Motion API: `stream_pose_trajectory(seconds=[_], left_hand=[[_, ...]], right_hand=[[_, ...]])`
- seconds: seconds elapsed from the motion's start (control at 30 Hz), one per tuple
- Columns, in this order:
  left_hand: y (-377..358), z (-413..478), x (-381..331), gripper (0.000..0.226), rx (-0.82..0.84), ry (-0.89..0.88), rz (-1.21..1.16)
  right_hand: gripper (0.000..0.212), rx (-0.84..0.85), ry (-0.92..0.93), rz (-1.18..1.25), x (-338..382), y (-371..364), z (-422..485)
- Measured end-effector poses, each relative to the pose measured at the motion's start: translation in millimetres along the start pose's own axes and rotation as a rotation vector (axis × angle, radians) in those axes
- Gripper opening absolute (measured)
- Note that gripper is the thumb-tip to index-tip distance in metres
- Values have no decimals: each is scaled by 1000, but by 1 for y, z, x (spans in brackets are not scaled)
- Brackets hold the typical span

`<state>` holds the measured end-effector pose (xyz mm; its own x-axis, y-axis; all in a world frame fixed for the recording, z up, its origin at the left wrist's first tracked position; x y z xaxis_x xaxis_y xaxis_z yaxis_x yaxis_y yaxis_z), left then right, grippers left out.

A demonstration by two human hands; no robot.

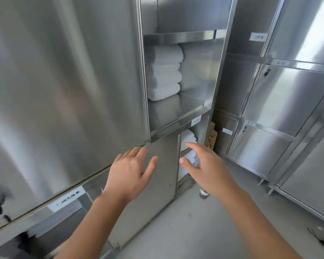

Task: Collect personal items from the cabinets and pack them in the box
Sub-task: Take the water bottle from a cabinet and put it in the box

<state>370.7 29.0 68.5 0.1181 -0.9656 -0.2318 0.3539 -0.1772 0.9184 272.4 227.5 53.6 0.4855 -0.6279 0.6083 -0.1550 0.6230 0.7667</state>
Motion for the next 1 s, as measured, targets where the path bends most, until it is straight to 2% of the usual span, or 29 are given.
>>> stream_pose_trajectory(seconds=[0.3,0.43,0.57,1.0], left_hand=[[0,67,-70,55,-66,-28,49],[13,95,-70,60,-88,-15,98],[23,126,-71,61,-113,-2,130],[-26,241,-75,52,-173,-37,24]], right_hand=[[58,-28,94,4,-51,62,50],[59,-1,170,-34,-50,79,84],[59,-46,208,-10,-47,99,114],[60,-80,206,-91,-78,128,207]])
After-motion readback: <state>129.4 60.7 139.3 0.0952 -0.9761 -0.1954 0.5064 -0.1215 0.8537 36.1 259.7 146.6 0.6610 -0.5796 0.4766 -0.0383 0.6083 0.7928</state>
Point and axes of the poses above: each hand's wrist, its own z-axis towards the middle knuckle, its own y-axis out of the back of the hand, x = y × z, the point moved 5 cm from there along z, towards the middle knuckle, and after that the axes turned 3 degrees about x, right-handed, at the moved point
